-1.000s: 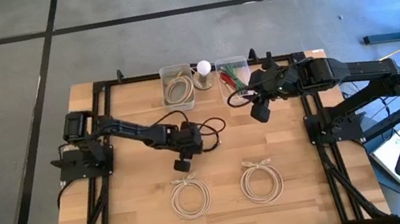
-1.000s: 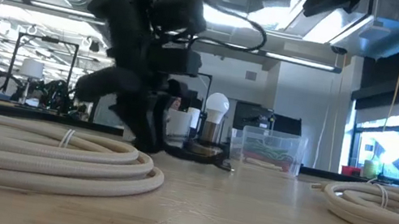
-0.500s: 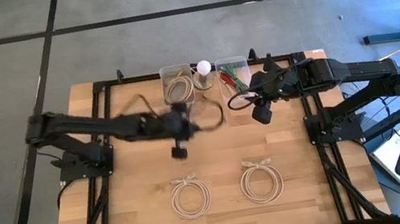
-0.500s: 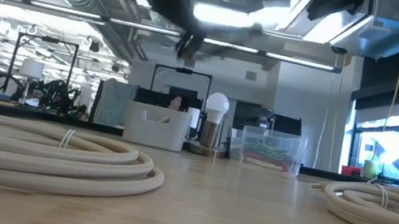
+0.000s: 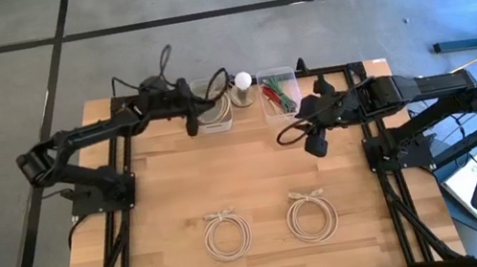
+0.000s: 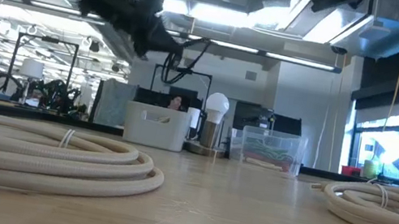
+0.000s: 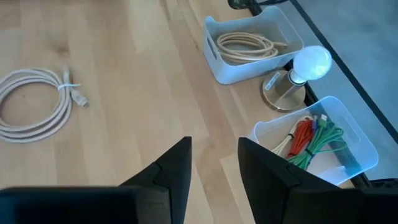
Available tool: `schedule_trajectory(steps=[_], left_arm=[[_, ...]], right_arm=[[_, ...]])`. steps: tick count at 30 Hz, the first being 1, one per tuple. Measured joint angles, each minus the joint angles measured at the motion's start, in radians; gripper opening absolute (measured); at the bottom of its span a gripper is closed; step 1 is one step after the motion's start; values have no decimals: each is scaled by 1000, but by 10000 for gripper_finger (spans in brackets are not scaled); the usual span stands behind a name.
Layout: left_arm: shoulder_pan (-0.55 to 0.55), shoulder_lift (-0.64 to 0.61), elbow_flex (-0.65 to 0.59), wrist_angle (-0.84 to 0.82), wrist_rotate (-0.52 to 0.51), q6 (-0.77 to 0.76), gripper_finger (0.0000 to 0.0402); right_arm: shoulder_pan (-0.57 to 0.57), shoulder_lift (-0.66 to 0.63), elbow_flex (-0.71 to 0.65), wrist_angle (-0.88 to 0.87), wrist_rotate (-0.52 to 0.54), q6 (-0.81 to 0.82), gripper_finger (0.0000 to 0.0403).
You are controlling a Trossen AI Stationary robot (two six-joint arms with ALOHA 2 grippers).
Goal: Pick & Place USB Port
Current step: Put the black HDMI cable into the gray bin
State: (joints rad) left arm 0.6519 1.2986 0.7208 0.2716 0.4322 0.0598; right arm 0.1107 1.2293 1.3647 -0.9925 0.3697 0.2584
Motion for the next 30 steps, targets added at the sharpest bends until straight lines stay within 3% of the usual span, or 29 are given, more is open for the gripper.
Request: schedule_trajectory(steps=[2,6,20,30], left_arm=[[53,15,-40,89,70,-74,22],[96,51,-90,178,98,-141,22],[96,249,-95,249,60,-164,22],[89,245,-95,238,-30,-149,22]], right_arm=[[6,0,0,-4,5,0,133],[6,0,0,-2,30,-1,133],[6,0,0,-11,31,8,133],[6,0,0,-45,31,29,133]])
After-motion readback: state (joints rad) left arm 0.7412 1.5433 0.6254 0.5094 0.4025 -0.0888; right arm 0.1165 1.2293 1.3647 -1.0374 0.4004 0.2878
